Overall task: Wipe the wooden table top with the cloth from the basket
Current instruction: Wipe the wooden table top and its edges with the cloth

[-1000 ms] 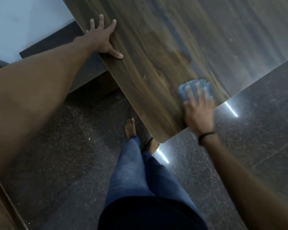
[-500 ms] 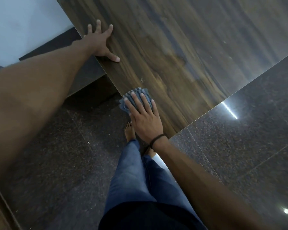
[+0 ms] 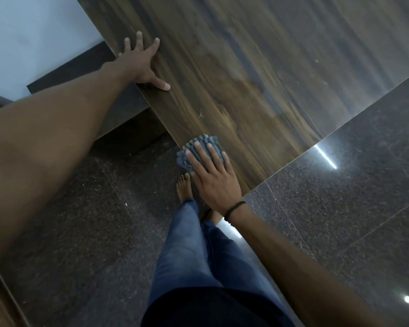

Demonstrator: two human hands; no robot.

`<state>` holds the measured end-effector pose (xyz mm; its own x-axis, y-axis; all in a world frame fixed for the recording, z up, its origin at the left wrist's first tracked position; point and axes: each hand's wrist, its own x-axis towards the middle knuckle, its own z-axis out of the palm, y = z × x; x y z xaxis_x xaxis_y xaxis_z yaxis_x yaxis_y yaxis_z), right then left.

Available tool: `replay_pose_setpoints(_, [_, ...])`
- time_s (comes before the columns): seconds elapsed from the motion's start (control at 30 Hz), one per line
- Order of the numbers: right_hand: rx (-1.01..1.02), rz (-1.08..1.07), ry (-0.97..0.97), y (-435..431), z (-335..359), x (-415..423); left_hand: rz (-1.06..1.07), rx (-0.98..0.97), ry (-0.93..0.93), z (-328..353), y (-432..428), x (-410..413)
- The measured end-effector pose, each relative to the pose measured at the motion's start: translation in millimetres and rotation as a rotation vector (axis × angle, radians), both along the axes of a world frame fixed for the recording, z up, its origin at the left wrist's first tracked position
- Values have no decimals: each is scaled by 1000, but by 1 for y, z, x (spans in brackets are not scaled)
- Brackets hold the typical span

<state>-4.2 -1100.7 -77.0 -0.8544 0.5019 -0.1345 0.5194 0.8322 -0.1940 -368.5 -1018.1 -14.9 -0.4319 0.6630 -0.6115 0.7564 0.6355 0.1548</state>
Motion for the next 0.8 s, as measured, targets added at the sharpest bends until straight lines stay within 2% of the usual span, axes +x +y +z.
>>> replay_pose_setpoints(0.07, [18,58,-13,10,-2,26,-10,21,8,4,-4,10])
replay_pose_setpoints(0.13, [5,27,-26,38,1,51,-39,65,-30,8,-8,26])
replay_pose_setpoints(0.23, [-53,-229,-13,97,7,55,-100,56,-126,2,-14,61])
replay_pose_setpoints(0.3, [-54,-421,13,119,9,47,-130,39,-104,-8,-15,81])
replay_pose_setpoints(0.37, [-23,-527,16,112,8,39,-104,35,-90,-12,-13,89])
replay_pose_setpoints(0.4, [-17,-499,6,100,8,41,-90,39,-95,-11,-12,90])
replay_pose_setpoints(0.5, [-51,-178,-44,78,13,74,-81,66,-102,-7,-16,91])
replay_pose_setpoints(0.53, [-44,-132,-48,89,13,87,-81,75,-103,-7,-19,92])
replay_pose_setpoints(0.57, [-33,-168,-47,104,12,95,-81,81,-99,-8,-24,93])
replay_pose_setpoints(0.67, [-48,-537,9,133,10,96,-91,83,-81,-13,-37,94])
replay_pose_setpoints(0.7, [-44,-595,15,126,9,89,-92,90,-76,-15,-39,94])
replay_pose_setpoints(0.73, [-22,-581,12,111,9,81,-89,93,-75,-15,-38,94])
replay_pose_setpoints(0.8, [-16,-390,-13,68,7,73,-77,79,-85,-13,-35,94])
